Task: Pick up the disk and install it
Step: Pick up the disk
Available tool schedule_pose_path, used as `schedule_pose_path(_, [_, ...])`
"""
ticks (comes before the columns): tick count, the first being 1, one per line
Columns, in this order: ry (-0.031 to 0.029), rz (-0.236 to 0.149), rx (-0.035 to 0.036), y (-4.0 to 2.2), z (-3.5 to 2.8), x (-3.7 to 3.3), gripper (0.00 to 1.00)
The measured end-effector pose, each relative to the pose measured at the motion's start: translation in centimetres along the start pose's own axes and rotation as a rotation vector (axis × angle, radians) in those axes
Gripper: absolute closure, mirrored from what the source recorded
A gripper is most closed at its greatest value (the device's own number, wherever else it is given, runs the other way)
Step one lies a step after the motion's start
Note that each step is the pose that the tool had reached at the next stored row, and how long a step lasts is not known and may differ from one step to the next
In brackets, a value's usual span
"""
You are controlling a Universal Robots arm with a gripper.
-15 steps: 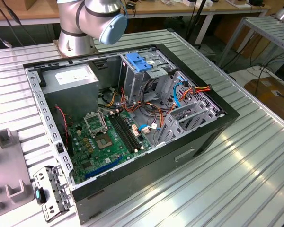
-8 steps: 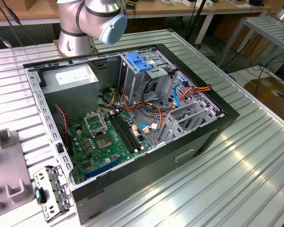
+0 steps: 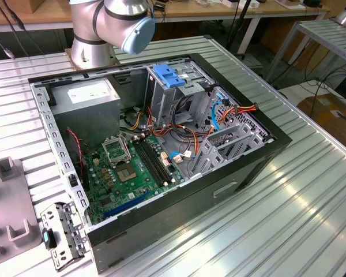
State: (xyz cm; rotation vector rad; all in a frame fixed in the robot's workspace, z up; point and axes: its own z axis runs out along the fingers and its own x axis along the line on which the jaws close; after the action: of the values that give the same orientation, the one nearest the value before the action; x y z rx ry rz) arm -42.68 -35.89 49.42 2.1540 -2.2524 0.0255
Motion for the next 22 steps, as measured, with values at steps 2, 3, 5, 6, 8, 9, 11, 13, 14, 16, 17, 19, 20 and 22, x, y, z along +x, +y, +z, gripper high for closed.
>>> schedule_pose_path(2, [0.0001, 0.000, -0.0001, -0.33, -0.01, -0.01, 0.63])
schedule_pose_path(3, [0.0000, 0.000, -0.0001, -0.41, -0.01, -0.02, 0.63])
schedule_pose_path(5, [0.0000, 0.000, 0.0000, -0.72, -0.01, -0.03, 0.63])
schedule_pose_path(6, [0.0000, 0.000, -0.0001, -0.83, -0.01, -0.04, 0.63])
schedule_pose_path(8, [0.0000, 0.000, 0.0000, -0.98, 0.00, -0.04, 0.63])
schedule_pose_path(9, [0.0000, 0.000, 0.0000, -1.07, -0.01, -0.05, 0.63])
schedule_pose_path(11, [0.0000, 0.000, 0.0000, -1.33, -0.01, -0.06, 0.63])
schedule_pose_path(13, [0.0000, 0.000, 0.0000, -1.61, -0.01, -0.07, 0.63])
schedule_pose_path(14, [0.0000, 0.000, 0.0000, -1.68, -0.01, -0.07, 0.63])
schedule_pose_path(16, [0.0000, 0.000, 0.0000, -1.90, -0.01, -0.08, 0.63])
schedule_pose_path(17, [0.0000, 0.000, 0.0001, -1.99, -0.01, -0.09, 0.63])
schedule_pose_path(19, [0.0000, 0.000, -0.0001, -2.20, -0.02, -0.10, 0.63])
schedule_pose_path(20, [0.0000, 0.000, 0.0000, -2.29, -0.01, -0.10, 0.63])
schedule_pose_path(22, [0.0000, 0.000, 0.0000, -2.56, -0.02, -0.11, 0.63])
